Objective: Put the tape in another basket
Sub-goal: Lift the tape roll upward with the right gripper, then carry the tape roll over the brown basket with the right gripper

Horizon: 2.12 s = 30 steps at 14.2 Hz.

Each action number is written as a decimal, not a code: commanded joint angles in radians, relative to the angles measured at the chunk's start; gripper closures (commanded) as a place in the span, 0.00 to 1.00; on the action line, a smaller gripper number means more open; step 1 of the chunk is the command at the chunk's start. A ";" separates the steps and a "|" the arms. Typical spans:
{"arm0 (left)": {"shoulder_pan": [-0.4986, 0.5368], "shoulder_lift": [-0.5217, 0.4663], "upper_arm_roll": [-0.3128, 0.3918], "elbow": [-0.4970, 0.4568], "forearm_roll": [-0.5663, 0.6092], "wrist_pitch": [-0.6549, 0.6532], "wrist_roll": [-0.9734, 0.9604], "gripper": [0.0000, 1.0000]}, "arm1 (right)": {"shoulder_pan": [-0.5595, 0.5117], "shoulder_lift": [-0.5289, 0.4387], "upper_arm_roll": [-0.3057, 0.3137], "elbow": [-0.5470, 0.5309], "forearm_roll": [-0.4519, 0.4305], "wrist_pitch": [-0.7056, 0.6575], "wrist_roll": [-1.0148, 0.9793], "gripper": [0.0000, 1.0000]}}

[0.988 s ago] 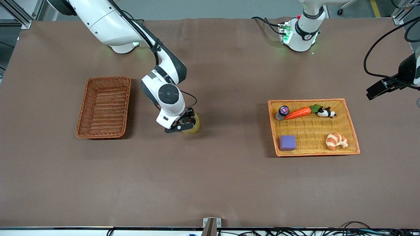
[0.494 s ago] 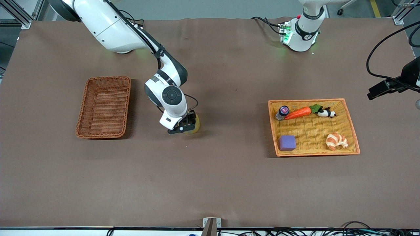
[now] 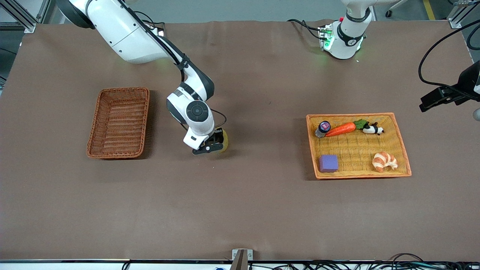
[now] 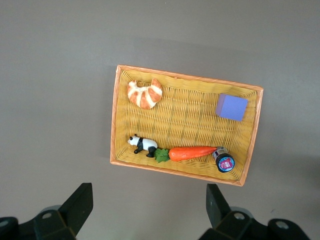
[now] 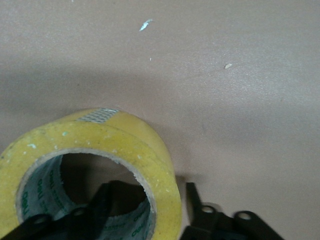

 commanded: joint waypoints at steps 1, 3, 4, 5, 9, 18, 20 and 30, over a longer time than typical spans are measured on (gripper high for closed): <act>0.008 -0.022 0.001 -0.011 0.000 0.007 0.046 0.00 | -0.001 -0.005 0.005 -0.002 -0.034 -0.002 0.091 1.00; 0.008 -0.030 0.005 -0.008 -0.001 0.007 0.035 0.00 | -0.010 -0.012 0.007 0.004 -0.032 -0.037 0.097 1.00; 0.009 -0.031 0.005 -0.005 -0.003 0.004 0.050 0.00 | -0.013 -0.020 0.010 0.019 -0.028 -0.075 0.103 1.00; 0.009 -0.033 0.005 -0.005 -0.015 -0.005 0.052 0.00 | -0.021 -0.034 0.013 0.045 -0.023 -0.138 0.120 1.00; -0.003 -0.048 -0.009 -0.016 -0.015 -0.050 0.027 0.00 | -0.059 -0.201 0.015 0.116 0.072 -0.364 0.120 1.00; 0.002 -0.157 -0.031 -0.183 -0.013 0.063 0.027 0.00 | -0.139 -0.476 -0.246 0.003 0.094 -0.597 -0.376 1.00; 0.003 -0.172 -0.031 -0.203 -0.013 0.076 0.027 0.00 | -0.139 -0.520 -0.333 -0.086 0.094 -0.576 -0.491 1.00; -0.012 -0.134 -0.031 -0.165 -0.041 0.074 0.037 0.00 | -0.141 -0.684 -0.617 -0.744 0.094 0.120 -0.828 0.99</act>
